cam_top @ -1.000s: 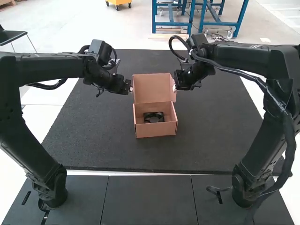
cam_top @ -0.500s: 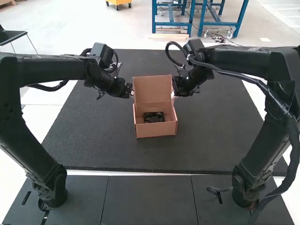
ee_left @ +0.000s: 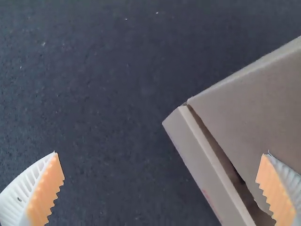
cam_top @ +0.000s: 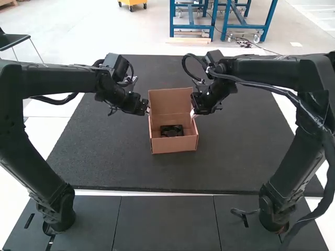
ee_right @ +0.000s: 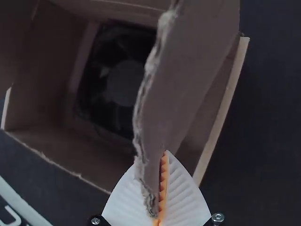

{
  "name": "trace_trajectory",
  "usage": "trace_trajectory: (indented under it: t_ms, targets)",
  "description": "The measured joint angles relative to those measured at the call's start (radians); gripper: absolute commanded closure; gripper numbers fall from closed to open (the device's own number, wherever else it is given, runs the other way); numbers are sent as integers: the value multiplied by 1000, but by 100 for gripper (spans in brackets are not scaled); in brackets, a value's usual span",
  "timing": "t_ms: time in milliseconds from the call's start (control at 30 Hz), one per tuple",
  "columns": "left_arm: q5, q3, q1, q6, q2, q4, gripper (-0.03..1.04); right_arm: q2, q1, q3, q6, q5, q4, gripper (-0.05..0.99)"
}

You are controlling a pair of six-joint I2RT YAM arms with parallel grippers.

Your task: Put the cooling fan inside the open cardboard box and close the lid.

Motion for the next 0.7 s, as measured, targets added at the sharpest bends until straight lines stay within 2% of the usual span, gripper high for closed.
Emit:
trace_trajectory:
  t_ms: [267, 700]
  targets:
    - [16, -13, 0, 0, 0, -30, 4, 0, 2, -16, -18, 0, -8, 95]
    - [23, -31, 0, 0, -2, -29, 4, 0, 14, -55, -57, 8, -26, 95]
